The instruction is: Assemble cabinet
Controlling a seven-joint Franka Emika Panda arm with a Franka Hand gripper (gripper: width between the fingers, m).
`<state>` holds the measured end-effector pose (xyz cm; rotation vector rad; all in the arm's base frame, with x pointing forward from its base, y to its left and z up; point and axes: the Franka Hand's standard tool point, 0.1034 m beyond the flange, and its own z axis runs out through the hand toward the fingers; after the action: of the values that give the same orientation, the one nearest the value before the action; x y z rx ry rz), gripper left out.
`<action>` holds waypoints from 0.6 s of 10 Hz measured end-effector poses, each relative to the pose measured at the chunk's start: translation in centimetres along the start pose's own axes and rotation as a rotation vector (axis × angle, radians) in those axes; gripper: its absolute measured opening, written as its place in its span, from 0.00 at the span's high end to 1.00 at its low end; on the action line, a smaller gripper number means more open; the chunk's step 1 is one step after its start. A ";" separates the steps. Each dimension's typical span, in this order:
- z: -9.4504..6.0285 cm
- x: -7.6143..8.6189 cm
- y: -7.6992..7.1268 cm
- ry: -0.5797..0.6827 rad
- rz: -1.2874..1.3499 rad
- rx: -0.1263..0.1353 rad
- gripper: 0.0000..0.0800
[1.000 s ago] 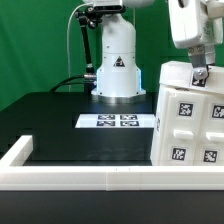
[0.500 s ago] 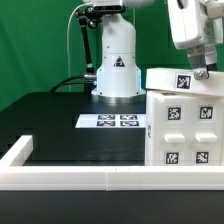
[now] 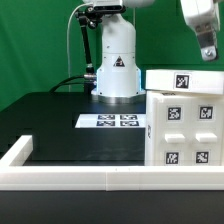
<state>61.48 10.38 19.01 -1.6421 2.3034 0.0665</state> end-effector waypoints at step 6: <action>0.2 -0.4 0.2 0.009 -0.600 -0.120 0.00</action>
Offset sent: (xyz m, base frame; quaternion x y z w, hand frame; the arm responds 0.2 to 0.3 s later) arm 0.0072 -0.0010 -0.0022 -0.0636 0.0202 -0.3628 0.9295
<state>61.43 10.88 18.94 -2.3213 1.7466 0.0615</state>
